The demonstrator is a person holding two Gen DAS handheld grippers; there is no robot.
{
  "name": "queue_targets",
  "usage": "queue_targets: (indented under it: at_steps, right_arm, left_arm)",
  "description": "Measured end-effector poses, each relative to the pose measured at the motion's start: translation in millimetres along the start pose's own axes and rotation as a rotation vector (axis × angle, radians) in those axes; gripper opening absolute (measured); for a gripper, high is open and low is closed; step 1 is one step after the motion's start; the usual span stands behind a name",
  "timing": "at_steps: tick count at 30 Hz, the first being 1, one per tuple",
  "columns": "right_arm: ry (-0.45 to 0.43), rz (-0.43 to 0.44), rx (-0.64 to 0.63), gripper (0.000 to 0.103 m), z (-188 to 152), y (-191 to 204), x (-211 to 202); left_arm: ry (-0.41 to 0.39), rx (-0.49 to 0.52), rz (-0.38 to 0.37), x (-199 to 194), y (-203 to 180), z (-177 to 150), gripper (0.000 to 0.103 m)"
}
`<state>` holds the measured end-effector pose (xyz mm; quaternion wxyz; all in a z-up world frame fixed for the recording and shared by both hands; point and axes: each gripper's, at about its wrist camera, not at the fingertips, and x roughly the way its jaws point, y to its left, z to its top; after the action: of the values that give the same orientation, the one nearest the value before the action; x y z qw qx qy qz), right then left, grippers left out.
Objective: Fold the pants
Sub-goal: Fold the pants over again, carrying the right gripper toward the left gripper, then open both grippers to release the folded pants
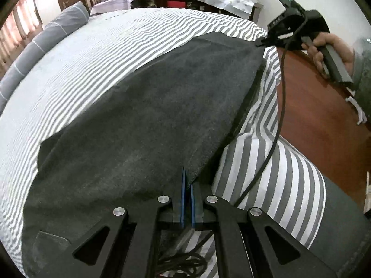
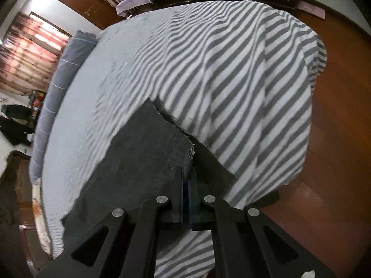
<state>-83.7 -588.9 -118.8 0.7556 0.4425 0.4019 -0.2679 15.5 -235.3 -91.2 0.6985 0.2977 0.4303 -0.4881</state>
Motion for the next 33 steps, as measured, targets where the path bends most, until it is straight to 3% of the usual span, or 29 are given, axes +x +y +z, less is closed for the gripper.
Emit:
queue_targets:
  at_steps: [5,11,12,14,16,21,26,33]
  right_arm:
    - [0.047,-0.053,0.023,0.003,-7.8,-10.6,22.6]
    - [0.083,-0.084,0.019,0.007,-5.7,-6.4,38.0]
    - [0.09,-0.086,0.018,0.009,-4.0,-4.4,38.5]
    - [0.102,-0.067,0.017,0.029,-1.1,-2.0,34.7]
    - [0.078,-0.076,0.014,0.037,1.0,2.6,24.3]
    - [0.006,-0.059,-0.041,0.038,4.6,24.5,-13.4]
    - [-0.015,0.022,-0.143,0.038,7.9,71.8,-42.8]
    - [0.059,0.152,-0.4,0.038,-18.6,181.7,-38.0]
  left_arm:
    - [0.046,-0.019,-0.016,13.1,1.6,-9.8,0.004]
    - [0.084,-0.018,0.015,28.0,-3.7,-14.1,0.005]
    - [0.086,-0.021,0.02,28.7,-4.2,-13.6,0.006]
    - [0.085,-0.032,0.021,27.5,-2.3,-12.5,0.008]
    - [0.076,-0.047,0.023,23.4,-0.4,-12.3,0.012]
    - [-0.026,-0.156,-0.016,-20.5,19.5,-20.3,0.018]
    - [-0.113,-0.313,0.022,-78.4,60.6,-45.7,0.022]
    - [-0.195,-0.609,0.216,-161.4,143.3,-118.3,0.032]
